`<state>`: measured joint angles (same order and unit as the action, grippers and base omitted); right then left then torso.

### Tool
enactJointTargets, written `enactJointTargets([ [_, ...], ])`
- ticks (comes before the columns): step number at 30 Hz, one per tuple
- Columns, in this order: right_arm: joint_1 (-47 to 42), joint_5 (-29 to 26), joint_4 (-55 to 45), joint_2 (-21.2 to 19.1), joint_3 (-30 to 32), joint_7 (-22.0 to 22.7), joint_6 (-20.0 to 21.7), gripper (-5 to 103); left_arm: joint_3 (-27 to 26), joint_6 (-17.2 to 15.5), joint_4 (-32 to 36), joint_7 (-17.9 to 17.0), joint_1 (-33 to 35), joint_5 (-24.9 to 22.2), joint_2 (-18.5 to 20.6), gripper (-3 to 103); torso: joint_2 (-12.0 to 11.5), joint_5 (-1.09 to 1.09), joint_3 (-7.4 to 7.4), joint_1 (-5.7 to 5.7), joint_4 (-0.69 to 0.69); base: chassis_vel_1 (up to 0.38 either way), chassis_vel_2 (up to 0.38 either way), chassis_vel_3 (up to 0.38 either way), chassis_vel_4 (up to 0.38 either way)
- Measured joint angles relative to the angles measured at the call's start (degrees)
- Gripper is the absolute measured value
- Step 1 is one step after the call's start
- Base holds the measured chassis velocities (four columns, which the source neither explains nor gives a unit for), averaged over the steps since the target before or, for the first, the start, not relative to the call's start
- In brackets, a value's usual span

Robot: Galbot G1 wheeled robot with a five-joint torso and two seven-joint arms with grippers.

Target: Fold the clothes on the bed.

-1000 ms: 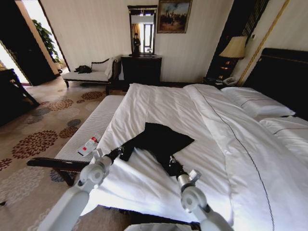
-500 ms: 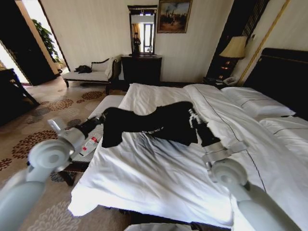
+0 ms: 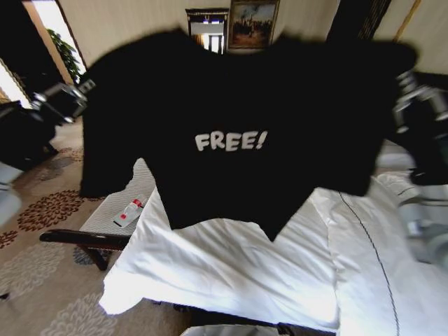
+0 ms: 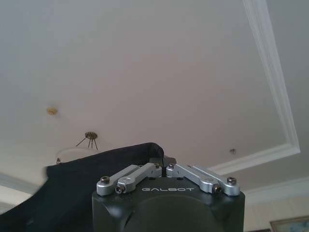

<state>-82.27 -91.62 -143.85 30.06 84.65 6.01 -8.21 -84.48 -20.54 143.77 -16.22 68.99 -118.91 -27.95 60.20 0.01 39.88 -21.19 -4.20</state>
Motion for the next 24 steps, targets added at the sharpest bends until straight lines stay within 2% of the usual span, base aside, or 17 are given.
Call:
enactJointTargets([
  [3, 0.02, -1.28, 0.07, -0.83, 1.39, 2.61, 1.66, 0, 0.72, -1.13, 0.03, -0.32, 0.57, 0.04, -0.28, 2, 0.0, -0.02, 0.0, 0.01, 0.02, 0.0, 0.0, 0.0, 0.0],
  [5, 0.09, 1.67, 0.16, 0.71, -2.4, 6.0, 4.99, 0, 5.71, -3.07, 0.0, -1.19, 0.78, 2.27, -0.91, 2, 0.01, -0.06, 0.0, 0.01, 0.01, 0.0, 0.0, 0.0, 0.0],
  [6, -0.05, 5.09, 0.23, 2.67, -7.21, 9.51, 7.82, 0, 9.59, -4.56, -0.09, -1.97, 0.79, 3.97, -1.33, 2, 0.01, -0.06, 0.0, 0.0, 0.01, 0.0, 0.0, 0.0, 0.0],
  [7, -0.05, 5.09, 0.23, 2.67, -7.21, 9.51, 7.82, 0, 9.59, -4.56, -0.09, -1.97, 0.79, 3.97, -1.33, 2, 0.01, -0.06, 0.0, 0.0, 0.01, 0.0, 0.0, 0.0, 0.0],
  [9, -1.88, 9.1, 0.5, 7.11, -17.5, 18.19, 14.15, 0, 17.28, -7.26, -0.32, -2.77, 1.65, 7.12, -2.11, 2, -0.01, 0.02, 0.02, 0.0, 0.01, 0.0, 0.0, 0.0, 0.0],
  [11, -2.94, 9.53, 0.55, 10.24, -27.34, 24.8, 18.61, 0, 26.91, -9.18, -2.17, -2.81, 2.25, 12.5, -2.67, 2, -0.02, 0.06, 0.03, -0.02, -0.01, 0.0, 0.0, 0.0, 0.0],
  [12, -2.94, 9.53, 0.55, 10.24, -27.34, 24.8, 18.61, 0, 26.91, -9.18, -2.17, -2.81, 2.25, 12.5, -2.67, 2, -0.02, 0.06, 0.03, -0.02, -0.01, 0.0, 0.0, 0.0, 0.0],
  [14, -2.33, 8.89, 0.58, 12.61, -36.6, 29.12, 20.6, 0, 36.17, -9.52, -5.28, -2.19, 1.56, 19.11, -2.96, 2, -0.02, 0.01, 0.03, -0.02, -0.04, 0.0, 0.0, 0.0, 0.0],
  [16, -0.68, 9.37, 0.74, 13.4, -43.42, 30.15, 21.13, 0, 40.87, -9.52, -7.71, -1.85, 0.86, 22.33, -3.44, 2, -0.02, -0.02, 0.02, -0.01, 0.0, 0.0, 0.0, 0.0, 0.0],
  [17, -0.68, 9.37, 0.74, 13.4, -43.42, 30.15, 21.13, 0, 40.87, -9.52, -7.71, -1.85, 0.86, 22.33, -3.44, 2, -0.02, -0.02, 0.02, -0.01, 0.0, 0.0, 0.0, 0.0, 0.0],
  [21, 1.2, 13.58, 7.0, 14.23, -51.55, 29.45, 21.52, 0, 50.48, -9.02, -14.35, -0.43, -2.58, 28.13, -4.6, 2, -0.02, -0.01, 0.02, -0.01, 0.01, 0.0, 0.0, 0.0, 0.0],
  [22, 1.2, 13.58, 7.0, 14.23, -51.55, 29.45, 21.52, 0, 50.48, -9.02, -14.35, -0.43, -2.58, 28.13, -4.6, 2, -0.02, -0.01, 0.02, -0.01, 0.01, 0.0, 0.0, 0.0, 0.0],
  [24, 2.24, 15.52, 9.96, 14.16, -53.75, 28.27, 21.47, 0, 53.26, -8.39, -17.38, 0.76, -3.33, 31.85, -5.17, 2, -0.02, 0.0, 0.02, -0.01, 0.0, 0.0, 0.0, 0.0, 0.0],
])
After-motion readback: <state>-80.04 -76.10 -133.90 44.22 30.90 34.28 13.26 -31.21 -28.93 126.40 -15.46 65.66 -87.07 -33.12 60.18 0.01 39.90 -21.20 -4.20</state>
